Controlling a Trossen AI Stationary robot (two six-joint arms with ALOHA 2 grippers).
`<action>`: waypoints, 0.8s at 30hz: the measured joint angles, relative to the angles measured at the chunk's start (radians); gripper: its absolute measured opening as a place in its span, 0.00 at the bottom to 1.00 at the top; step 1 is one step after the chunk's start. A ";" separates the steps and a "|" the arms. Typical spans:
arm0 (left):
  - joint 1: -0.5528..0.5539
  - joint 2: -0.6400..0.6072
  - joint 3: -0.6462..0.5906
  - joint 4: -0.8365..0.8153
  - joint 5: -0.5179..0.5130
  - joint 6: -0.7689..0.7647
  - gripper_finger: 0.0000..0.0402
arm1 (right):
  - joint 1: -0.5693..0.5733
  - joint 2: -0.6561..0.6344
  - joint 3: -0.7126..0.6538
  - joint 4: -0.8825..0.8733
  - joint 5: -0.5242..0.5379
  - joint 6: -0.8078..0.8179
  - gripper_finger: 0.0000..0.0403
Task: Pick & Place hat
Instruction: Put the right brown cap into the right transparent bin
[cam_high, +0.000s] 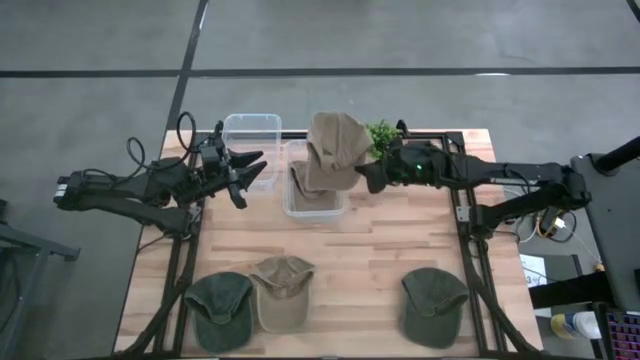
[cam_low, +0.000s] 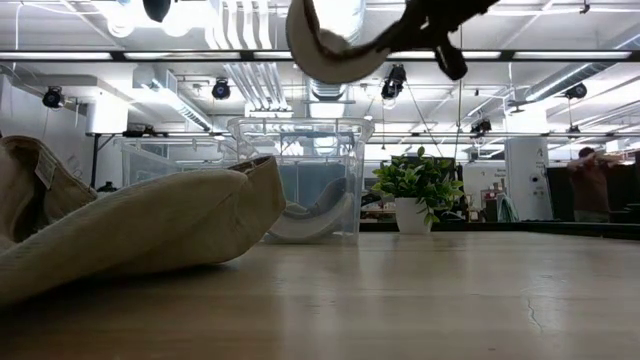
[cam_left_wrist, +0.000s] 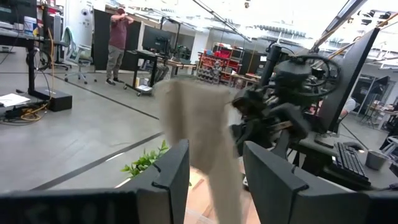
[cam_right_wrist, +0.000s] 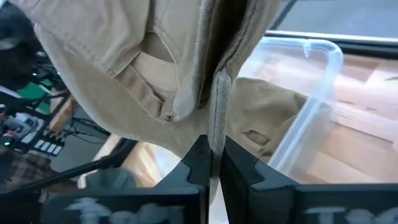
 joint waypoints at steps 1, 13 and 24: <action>0.000 0.000 0.000 0.000 0.000 0.000 0.36 | -0.012 0.014 0.000 -0.001 -0.016 0.001 0.03; 0.000 0.004 0.000 0.000 0.000 0.007 0.36 | -0.038 0.203 0.000 0.122 -0.114 -0.004 0.03; 0.000 0.005 0.000 0.000 0.000 0.004 0.36 | -0.073 0.232 0.000 0.123 -0.151 0.015 0.06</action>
